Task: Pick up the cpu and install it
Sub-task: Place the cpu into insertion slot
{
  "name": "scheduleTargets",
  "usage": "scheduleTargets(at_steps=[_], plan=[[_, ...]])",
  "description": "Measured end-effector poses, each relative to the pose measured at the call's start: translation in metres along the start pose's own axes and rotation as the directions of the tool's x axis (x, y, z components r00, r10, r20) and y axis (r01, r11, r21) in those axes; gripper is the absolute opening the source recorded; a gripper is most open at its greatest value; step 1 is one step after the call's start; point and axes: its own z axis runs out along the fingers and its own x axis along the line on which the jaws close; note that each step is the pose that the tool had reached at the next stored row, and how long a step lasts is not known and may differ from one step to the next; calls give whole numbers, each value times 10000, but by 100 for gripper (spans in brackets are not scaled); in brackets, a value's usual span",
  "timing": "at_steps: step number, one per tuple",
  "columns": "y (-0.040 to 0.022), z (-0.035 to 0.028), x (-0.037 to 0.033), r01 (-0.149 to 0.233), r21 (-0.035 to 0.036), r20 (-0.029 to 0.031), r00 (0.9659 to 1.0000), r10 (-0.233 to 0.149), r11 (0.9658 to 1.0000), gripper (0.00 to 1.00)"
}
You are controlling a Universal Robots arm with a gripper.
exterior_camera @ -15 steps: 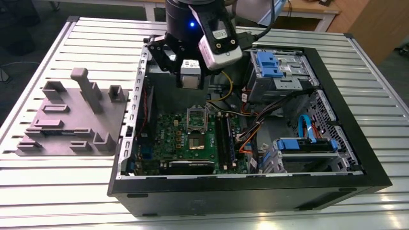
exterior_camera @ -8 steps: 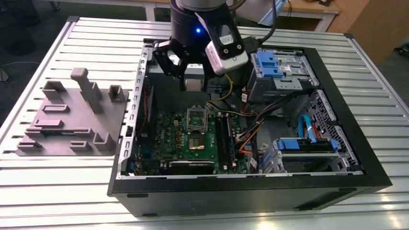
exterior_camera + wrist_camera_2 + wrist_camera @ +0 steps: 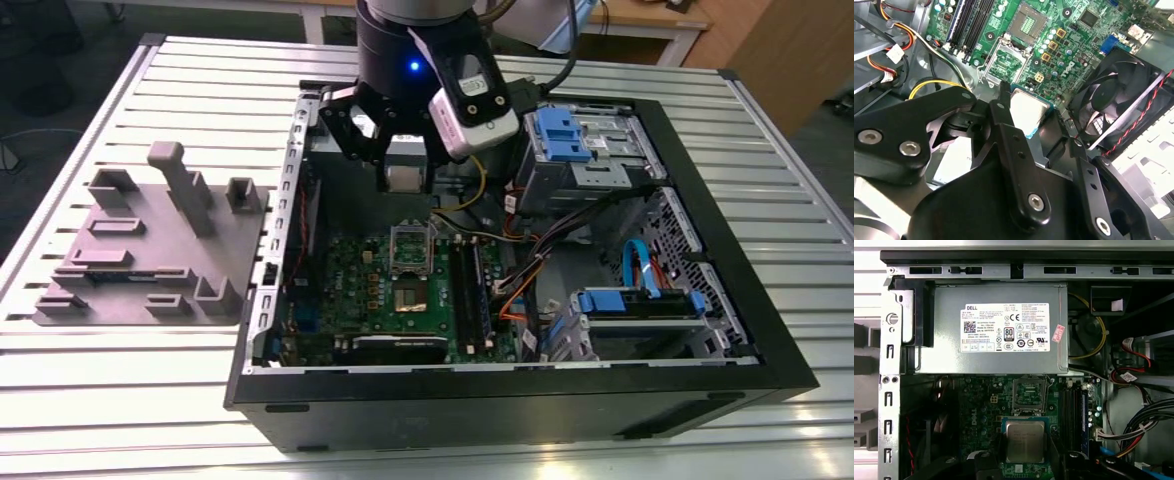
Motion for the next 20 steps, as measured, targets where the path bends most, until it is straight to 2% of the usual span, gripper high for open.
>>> scheduleTargets(at_steps=[7, 10, 15, 20], plan=[[-2, 0, 0, 0, 0, 0, 10000, 0, 10000, 47], [-16, 5, -1, 2, 50, 0, 10000, -2, 10000, 47], [-98, 80, -2, 1, 69, 3, 10000, -1, 10000, 47], [-117, 168, -2, 0, 71, 1, 10000, 0, 10000, 47]])
